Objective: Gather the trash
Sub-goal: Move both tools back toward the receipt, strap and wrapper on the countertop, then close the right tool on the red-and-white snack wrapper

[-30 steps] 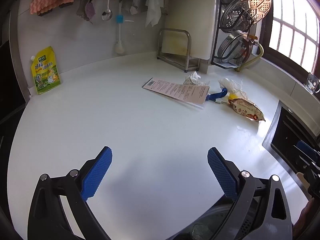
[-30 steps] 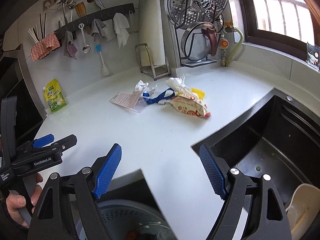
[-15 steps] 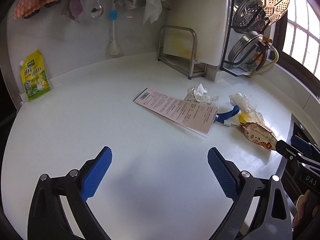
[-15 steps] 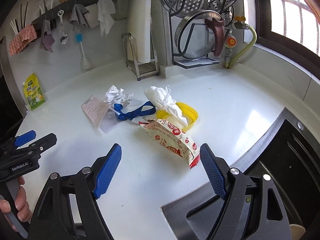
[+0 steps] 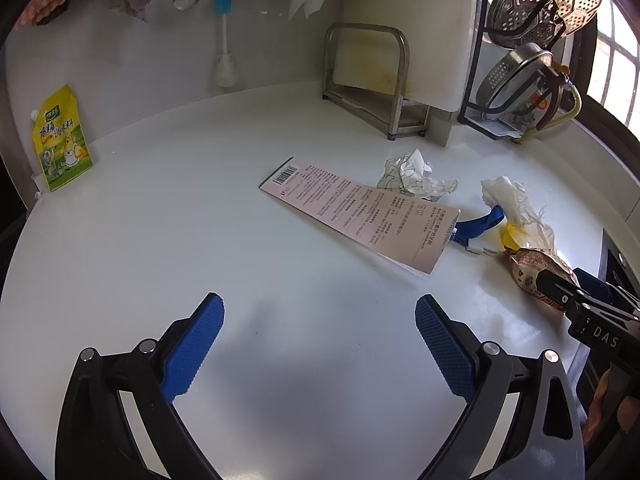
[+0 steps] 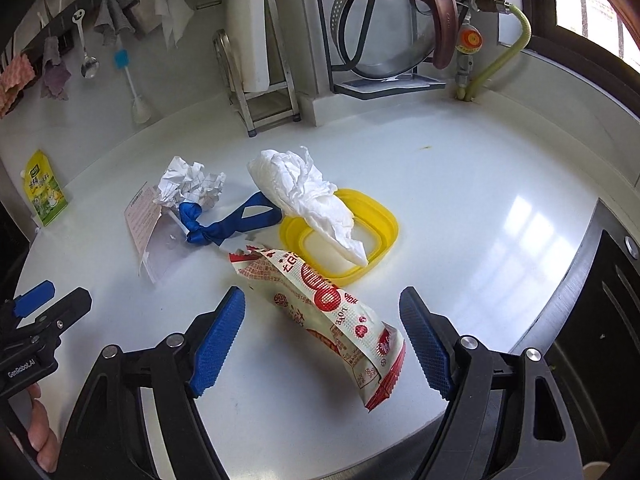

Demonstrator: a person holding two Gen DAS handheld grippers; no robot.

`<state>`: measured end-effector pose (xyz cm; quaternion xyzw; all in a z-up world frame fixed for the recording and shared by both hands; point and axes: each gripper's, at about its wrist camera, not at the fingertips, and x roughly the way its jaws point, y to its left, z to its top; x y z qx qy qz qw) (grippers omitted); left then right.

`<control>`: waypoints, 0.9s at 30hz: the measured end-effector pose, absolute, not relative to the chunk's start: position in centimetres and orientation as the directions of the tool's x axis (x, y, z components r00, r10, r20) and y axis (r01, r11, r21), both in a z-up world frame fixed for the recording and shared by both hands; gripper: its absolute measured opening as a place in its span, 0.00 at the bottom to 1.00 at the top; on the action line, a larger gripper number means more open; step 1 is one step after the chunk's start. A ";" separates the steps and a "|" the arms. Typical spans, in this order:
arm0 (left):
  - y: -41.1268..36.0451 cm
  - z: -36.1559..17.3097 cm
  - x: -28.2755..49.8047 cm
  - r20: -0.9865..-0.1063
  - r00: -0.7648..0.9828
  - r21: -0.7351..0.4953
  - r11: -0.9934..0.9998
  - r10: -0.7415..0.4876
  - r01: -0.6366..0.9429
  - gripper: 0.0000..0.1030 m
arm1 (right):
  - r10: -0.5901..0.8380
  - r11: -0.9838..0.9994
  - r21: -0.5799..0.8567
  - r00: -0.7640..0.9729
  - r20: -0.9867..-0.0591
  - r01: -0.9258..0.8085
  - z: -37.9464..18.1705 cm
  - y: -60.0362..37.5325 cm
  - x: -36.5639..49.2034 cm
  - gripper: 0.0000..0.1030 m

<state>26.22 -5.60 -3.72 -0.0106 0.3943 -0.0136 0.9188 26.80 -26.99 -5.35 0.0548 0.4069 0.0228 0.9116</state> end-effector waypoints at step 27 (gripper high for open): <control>-12.1 -2.9 30.8 -0.711 0.703 -0.016 0.999 0.023 -0.049 0.93 | 0.207 0.960 0.279 0.685 -0.698 -0.006 -5.0 -28.9 24.3 0.21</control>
